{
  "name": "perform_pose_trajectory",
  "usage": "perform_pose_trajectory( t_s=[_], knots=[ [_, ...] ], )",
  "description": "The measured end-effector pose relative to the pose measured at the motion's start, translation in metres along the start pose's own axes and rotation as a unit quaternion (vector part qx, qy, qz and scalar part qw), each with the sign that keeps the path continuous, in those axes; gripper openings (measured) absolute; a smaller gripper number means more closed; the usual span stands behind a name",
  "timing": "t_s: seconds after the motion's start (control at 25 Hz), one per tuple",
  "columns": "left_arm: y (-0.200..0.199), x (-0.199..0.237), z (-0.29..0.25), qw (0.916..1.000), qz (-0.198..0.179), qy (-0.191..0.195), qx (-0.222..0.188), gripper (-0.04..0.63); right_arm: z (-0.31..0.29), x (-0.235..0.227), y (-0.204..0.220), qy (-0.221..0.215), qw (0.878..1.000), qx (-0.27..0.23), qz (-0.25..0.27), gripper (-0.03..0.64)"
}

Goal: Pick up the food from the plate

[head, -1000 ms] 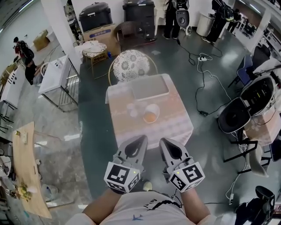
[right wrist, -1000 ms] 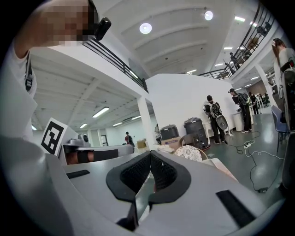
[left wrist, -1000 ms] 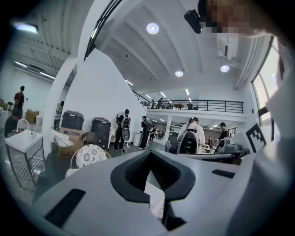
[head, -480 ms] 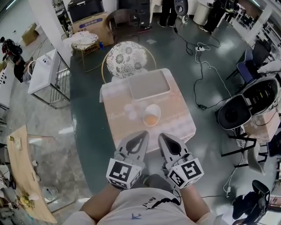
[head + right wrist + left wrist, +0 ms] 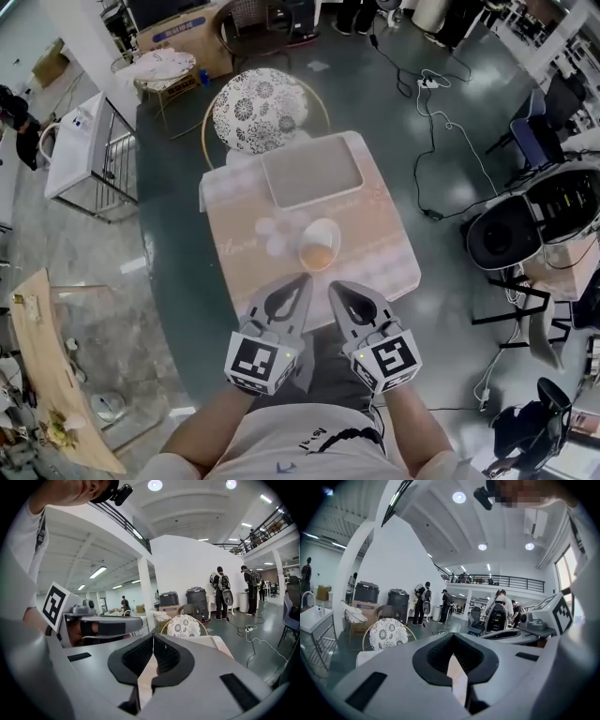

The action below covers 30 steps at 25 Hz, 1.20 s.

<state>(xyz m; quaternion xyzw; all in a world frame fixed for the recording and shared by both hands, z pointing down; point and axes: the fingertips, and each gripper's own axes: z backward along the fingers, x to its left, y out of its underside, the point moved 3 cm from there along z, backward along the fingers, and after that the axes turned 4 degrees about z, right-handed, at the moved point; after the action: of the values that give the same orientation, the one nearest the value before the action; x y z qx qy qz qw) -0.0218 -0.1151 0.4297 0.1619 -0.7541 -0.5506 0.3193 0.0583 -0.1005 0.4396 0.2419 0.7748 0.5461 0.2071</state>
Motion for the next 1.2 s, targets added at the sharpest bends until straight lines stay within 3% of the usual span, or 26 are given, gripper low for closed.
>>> perform_pose_trajectory(
  t_s=[0.28, 0.64, 1.2],
  knots=[
    [0.030, 0.023, -0.037, 0.9997, 0.010, -0.020, 0.007, 0.006, -0.040, -0.026, 0.034, -0.045, 0.994, 0.061, 0.080, 0.017],
    [0.085, 0.063, -0.085, 0.9981, 0.023, -0.050, 0.026, 0.006, -0.090, -0.058, 0.099, -0.096, 0.971, 0.149, 0.161, 0.020],
    [0.133, 0.094, -0.122, 0.9972, 0.019, -0.054, 0.048, 0.006, -0.139, -0.070, 0.203, -0.177, 0.895, 0.294, 0.285, 0.219]
  ],
)
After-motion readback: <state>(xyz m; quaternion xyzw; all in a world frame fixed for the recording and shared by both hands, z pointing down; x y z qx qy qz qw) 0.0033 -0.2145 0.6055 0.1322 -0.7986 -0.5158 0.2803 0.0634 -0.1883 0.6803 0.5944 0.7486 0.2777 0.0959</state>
